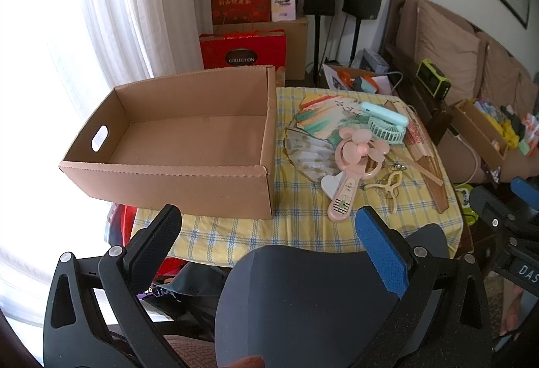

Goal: Organize objects
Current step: 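Move both tools toward the brown folding fan on the table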

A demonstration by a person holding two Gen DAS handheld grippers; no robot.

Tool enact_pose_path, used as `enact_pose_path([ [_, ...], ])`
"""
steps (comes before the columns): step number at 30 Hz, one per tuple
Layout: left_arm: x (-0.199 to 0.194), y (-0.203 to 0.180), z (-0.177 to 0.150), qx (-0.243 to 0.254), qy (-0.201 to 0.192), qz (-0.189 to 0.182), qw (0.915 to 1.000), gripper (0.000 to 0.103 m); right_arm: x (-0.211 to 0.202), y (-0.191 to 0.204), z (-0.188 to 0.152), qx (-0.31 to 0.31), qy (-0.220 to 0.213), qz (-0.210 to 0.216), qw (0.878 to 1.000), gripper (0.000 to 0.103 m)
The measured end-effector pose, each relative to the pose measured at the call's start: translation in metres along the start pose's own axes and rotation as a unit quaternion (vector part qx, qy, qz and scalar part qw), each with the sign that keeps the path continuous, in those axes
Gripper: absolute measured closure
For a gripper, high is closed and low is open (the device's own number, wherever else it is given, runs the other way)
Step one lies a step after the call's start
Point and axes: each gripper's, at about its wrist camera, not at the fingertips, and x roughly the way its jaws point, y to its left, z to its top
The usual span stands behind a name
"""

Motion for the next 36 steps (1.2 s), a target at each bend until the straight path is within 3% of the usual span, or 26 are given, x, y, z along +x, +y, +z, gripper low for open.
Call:
enact_pose_path([
  [11,0.006,-0.002,-0.003,0.001,0.007,-0.001,1.0000,0.000,0.002,-0.003,0.000,0.001,0.002,0.000,1.000,0.000],
  [16,0.011,0.000,-0.001,-0.006,0.014,-0.035,0.9993,0.000,0.008,-0.008,-0.007,0.003,0.007,-0.002,1.000,0.000],
  [24,0.017,-0.015,0.004,0.018,-0.006,-0.032,0.9993,0.000,0.019,-0.027,-0.002,-0.001,0.010,-0.015,1.000,0.000],
  [30,0.034,-0.031,0.004,0.047,0.020,-0.031,0.9982,0.000,0.026,-0.041,-0.002,0.006,0.019,-0.024,1.000,0.000],
  [36,0.046,-0.035,0.005,0.041,0.034,-0.044,0.9976,0.000,0.036,-0.055,-0.003,0.014,0.031,-0.030,0.999,0.000],
])
